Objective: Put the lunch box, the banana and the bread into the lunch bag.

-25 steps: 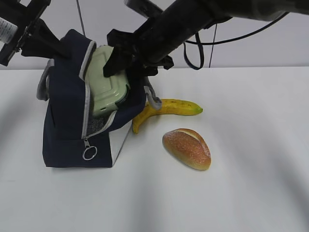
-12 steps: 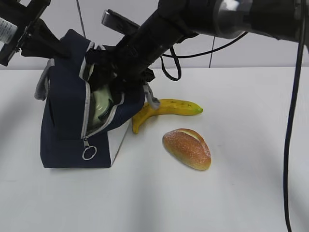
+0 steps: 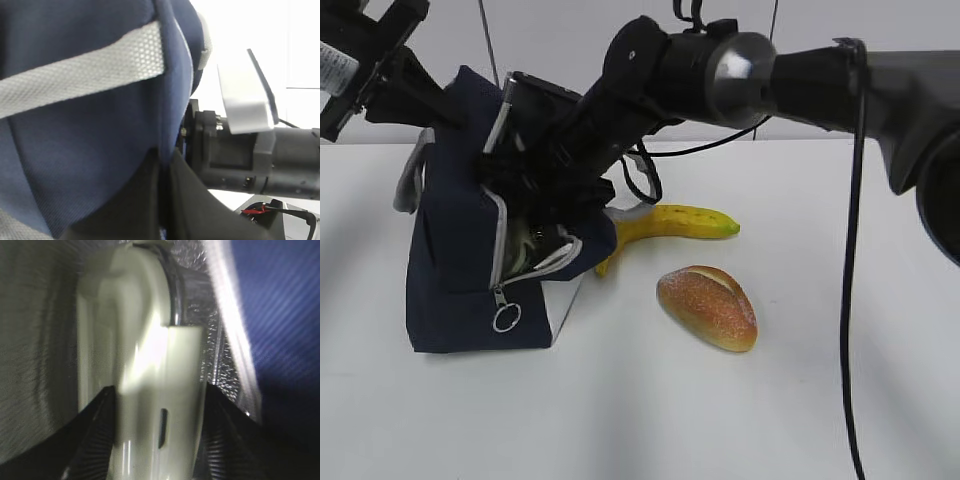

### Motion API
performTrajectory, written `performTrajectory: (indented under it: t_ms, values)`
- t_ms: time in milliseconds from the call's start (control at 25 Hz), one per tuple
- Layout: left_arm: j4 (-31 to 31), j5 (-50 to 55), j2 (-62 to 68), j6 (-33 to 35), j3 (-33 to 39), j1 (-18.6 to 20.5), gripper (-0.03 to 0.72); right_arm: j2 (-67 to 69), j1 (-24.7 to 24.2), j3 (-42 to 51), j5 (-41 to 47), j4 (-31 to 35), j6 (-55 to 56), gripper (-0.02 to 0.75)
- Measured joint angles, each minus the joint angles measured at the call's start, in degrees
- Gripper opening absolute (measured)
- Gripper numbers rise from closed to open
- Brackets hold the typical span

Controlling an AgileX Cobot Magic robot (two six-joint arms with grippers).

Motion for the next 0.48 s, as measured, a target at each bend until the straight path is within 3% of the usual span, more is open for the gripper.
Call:
performTrajectory:
  t_ms: [280,480]
  values:
    - [0.04,-0.05,0.42,0.0,0.0,0.0,-0.003,3.91,0.03,-1.08,-2.57,3.02,0.05,0.379]
    - [0.42,-0.06,0.42,0.25,0.0,0.0,-0.003,4.11,-0.45,-3.04,0.14,3.0,0.05,0.5]
